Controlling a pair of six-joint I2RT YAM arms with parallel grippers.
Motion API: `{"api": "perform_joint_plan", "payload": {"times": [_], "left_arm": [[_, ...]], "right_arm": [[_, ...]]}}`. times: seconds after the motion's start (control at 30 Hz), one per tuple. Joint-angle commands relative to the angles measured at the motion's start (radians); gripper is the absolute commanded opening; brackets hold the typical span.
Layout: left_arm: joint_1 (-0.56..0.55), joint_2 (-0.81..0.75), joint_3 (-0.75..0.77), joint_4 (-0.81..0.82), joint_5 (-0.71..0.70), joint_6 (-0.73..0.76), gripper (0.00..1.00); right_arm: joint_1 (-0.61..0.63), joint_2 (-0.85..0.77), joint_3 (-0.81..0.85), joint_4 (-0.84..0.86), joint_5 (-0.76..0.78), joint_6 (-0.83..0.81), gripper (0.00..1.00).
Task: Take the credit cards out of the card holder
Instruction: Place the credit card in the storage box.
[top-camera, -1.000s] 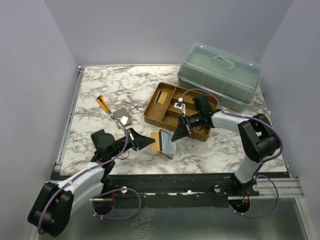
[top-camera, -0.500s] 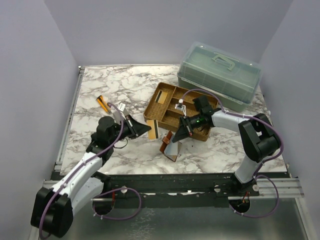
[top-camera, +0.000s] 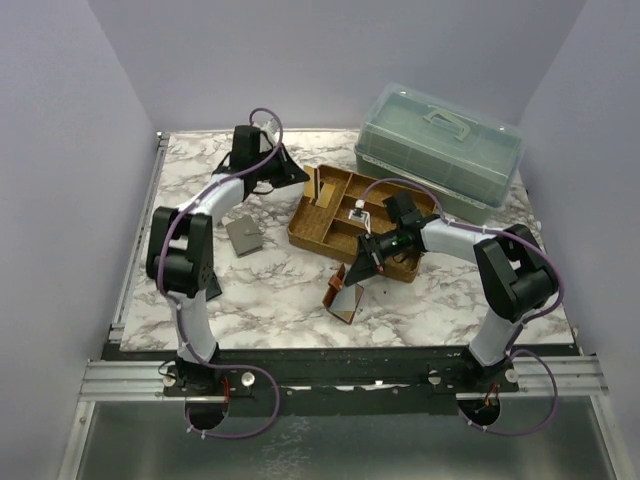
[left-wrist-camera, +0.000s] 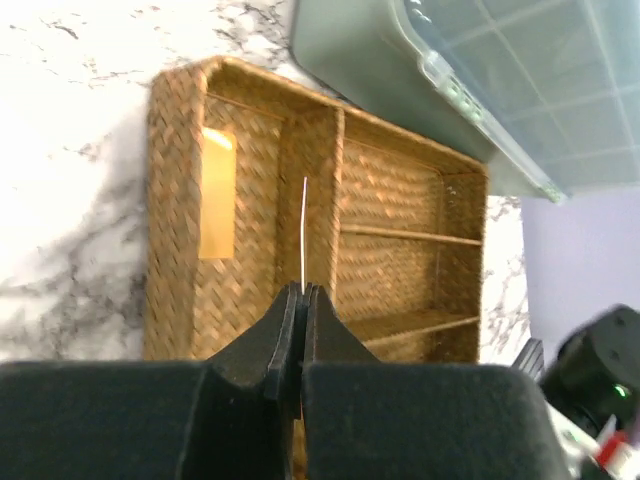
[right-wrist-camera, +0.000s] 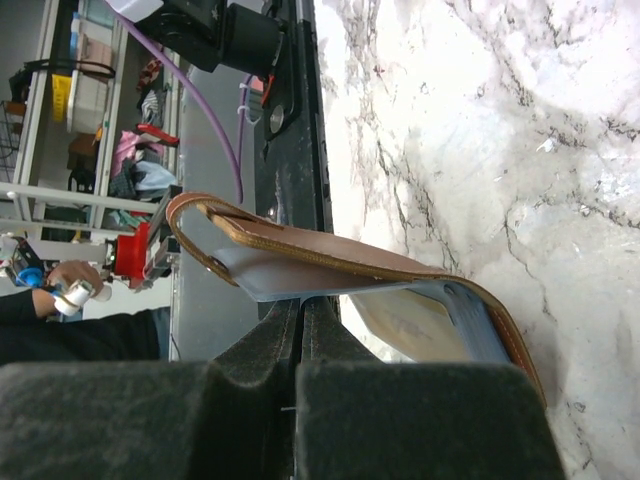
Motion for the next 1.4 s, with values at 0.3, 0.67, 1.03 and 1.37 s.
{"api": "perform_joint_plan", "payload": {"times": [0.3,0.67,1.03,1.37], "left_arm": [[-0.063,0.49,0.713,-0.587,0.002,0.3,0.0],[-0.073,0.615,0.858,-0.672,-0.019,0.339,0.0],[-0.107,0.511,0.876,-0.705,-0.265,0.298,0.38],[-0.114,0.167,0.566,-0.54,-0.379,0.317,0.4]], "right_arm": [[0.007,0.01,0.039,-0.038,0.003,-0.033,0.0],[0.007,0.018,0.039,-0.038,0.003,-0.032,0.0],[0.007,0.021,0.042,-0.041,0.016,-0.033,0.0],[0.006,0.017,0.042,-0.041,0.063,-0.031,0.0]]}}
